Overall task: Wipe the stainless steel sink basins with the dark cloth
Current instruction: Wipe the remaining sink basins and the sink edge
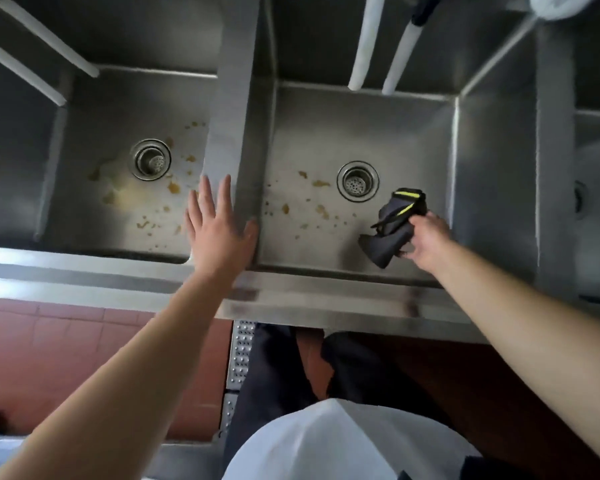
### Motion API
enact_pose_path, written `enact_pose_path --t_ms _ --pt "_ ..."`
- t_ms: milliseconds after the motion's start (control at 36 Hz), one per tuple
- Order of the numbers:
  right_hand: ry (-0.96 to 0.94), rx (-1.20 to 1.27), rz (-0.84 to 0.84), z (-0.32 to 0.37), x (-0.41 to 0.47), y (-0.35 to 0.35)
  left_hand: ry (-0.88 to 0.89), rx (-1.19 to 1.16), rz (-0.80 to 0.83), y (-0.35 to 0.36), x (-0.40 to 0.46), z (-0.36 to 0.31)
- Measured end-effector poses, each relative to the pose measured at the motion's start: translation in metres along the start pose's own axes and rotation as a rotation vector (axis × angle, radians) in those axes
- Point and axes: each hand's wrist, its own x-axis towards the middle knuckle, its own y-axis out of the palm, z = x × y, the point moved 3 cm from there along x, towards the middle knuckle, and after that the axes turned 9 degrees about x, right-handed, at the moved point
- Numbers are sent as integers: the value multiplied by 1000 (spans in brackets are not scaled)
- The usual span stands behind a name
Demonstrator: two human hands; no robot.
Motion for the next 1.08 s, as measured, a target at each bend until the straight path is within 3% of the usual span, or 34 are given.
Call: enact_pose_path --t_ms 111,250,361,472,722,889,1083 --pt "-69 -196 -167 7 42 -23 26 81 -26 8 41 -5" --pt "-251 -637 -302 10 78 -56 53 212 -114 19 42 -6" --pt "-270 -1017 -385 4 89 -58 58 267 -176 21 40 -12" --pt "-186 -1032 -269 -17 111 -27 70 253 -204 20 39 -13" --pt "-207 -1087 -294 -59 114 61 43 253 -224 19 39 -17" --pt "-351 -1288 -84 -97 95 144 40 262 -222 17 40 -17" --pt "-689 -1582 488 -136 57 221 31 265 -210 17 40 -16"
